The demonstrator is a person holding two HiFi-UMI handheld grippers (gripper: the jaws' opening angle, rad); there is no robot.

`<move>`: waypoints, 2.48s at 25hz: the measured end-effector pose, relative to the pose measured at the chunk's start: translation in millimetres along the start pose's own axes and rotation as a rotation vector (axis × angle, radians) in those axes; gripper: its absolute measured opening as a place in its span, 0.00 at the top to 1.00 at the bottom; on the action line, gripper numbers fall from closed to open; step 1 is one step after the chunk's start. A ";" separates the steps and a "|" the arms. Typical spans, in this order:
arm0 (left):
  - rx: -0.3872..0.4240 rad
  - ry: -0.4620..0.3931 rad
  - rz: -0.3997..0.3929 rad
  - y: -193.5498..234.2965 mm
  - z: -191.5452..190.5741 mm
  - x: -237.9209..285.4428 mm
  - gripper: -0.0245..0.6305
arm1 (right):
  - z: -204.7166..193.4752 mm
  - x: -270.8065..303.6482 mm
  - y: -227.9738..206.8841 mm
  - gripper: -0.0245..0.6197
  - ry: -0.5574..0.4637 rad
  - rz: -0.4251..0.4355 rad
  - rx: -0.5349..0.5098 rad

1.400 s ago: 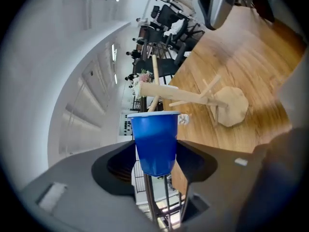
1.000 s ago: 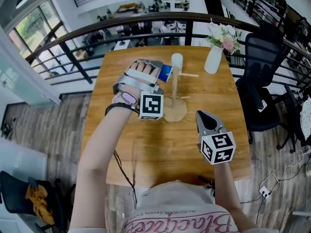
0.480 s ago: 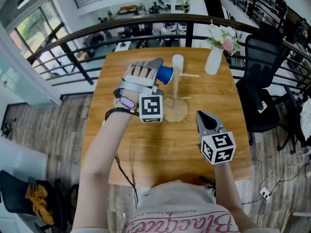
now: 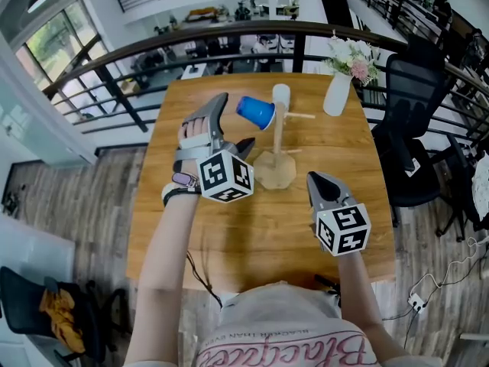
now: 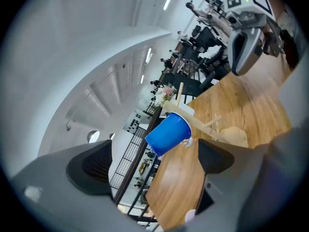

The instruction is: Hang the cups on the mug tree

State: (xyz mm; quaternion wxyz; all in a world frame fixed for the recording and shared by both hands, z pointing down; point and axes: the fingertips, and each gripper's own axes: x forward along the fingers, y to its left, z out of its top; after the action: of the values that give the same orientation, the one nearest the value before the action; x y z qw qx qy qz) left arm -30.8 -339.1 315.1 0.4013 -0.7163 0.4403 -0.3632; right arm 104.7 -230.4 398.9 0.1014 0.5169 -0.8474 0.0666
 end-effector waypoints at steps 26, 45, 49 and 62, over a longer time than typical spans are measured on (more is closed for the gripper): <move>-0.860 -0.036 0.437 16.1 -121.6 -128.1 0.94 | 14.2 7.9 16.1 0.96 -0.010 0.059 0.036; -1.055 0.194 0.378 -69.3 -235.4 -187.9 0.76 | -37.1 28.2 96.4 0.96 0.125 0.147 0.037; -1.051 0.235 0.353 -87.4 -251.7 -185.1 0.67 | -41.4 30.3 102.2 0.96 0.129 0.143 0.038; -1.119 0.404 0.173 -167.2 -298.7 -153.0 0.34 | -66.3 35.6 106.7 0.96 0.172 0.111 0.052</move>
State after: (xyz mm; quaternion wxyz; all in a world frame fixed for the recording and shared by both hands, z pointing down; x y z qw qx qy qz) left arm -288.4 -225.7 562.9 -0.1004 -0.6972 0.6889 -0.1712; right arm 0.7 -197.9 470.9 0.1565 0.4639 -0.8609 0.1384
